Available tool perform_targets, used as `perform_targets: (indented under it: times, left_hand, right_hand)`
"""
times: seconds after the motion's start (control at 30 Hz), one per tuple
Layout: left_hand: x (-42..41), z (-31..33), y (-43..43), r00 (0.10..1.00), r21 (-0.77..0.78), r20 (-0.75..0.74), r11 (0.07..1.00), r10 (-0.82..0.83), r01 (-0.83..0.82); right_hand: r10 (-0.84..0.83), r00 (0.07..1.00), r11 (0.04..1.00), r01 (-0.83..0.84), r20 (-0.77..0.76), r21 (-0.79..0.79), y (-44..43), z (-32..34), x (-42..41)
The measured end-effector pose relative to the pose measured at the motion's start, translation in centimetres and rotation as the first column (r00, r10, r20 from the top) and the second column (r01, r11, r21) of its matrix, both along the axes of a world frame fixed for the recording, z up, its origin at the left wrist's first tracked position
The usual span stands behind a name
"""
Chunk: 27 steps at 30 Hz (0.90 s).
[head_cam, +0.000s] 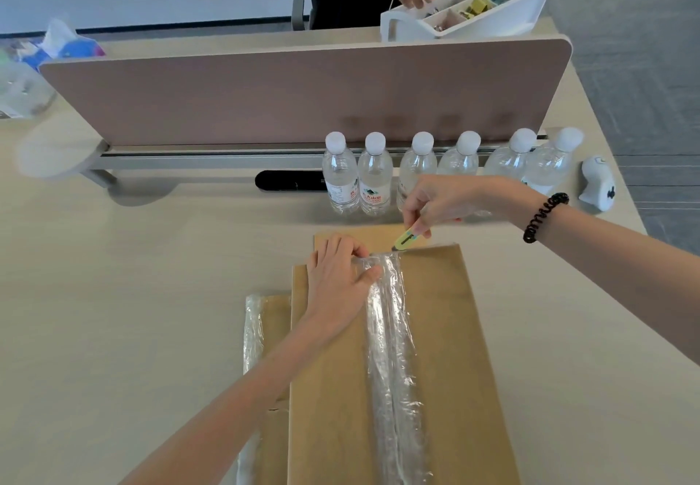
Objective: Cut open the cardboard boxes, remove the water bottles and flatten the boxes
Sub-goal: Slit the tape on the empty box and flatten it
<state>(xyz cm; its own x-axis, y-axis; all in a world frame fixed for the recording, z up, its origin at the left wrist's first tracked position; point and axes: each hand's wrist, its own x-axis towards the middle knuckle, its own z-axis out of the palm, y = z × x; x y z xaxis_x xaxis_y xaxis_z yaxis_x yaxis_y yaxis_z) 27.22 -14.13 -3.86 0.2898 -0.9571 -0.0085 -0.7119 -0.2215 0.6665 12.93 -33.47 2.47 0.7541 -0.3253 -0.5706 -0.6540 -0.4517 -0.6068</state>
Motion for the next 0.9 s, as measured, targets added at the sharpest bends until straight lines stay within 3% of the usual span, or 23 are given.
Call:
perform_targets:
  times: [0.2,0.27,0.33,0.4,0.47,0.6,0.8,0.9]
  left_hand:
    - [0.2,0.2,0.0,0.999,0.006,-0.036,1.0,-0.007,0.008]
    - [0.5,0.4,-0.1,0.998,0.014,-0.058,1.0,-0.007,0.008]
    - [0.9,0.4,-0.3,0.995,0.034,-0.099,0.999,-0.005,0.008]
    - [1.2,0.5,-0.7,0.989,0.082,-0.146,0.997,0.008,0.004]
    - [1.2,0.6,-1.3,0.989,0.127,-0.148,0.992,0.019,0.0]
    - [1.0,1.2,-2.1,0.994,0.197,-0.106,0.98,0.019,0.002]
    - [1.4,2.0,-3.1,0.996,0.281,-0.086,0.959,-0.017,0.041]
    - [2.0,3.2,-3.5,0.967,0.293,-0.255,0.954,0.022,0.056]
  right_hand:
    - [0.0,1.0,0.999,0.0,-0.009,-0.036,0.8,1.0,-0.2]
    - [-0.126,0.987,0.989,0.133,0.103,-0.065,1.1,0.9,-1.3]
    - [-0.355,0.876,0.907,0.407,0.326,-0.107,2.1,-0.2,-2.5]
    - [-0.494,0.691,0.745,0.649,0.528,-0.153,4.3,-2.2,-3.1]
    - [-0.535,0.557,0.648,0.753,0.635,-0.114,7.4,-4.1,-2.6]
    - [-0.607,0.405,0.576,0.817,0.684,0.028,11.8,-6.1,-1.2]
    - [-0.66,0.335,0.523,0.847,0.672,0.092,11.6,-7.1,-1.1]
    - [-0.658,0.33,0.514,0.854,0.677,0.083,11.4,-7.3,-1.1]
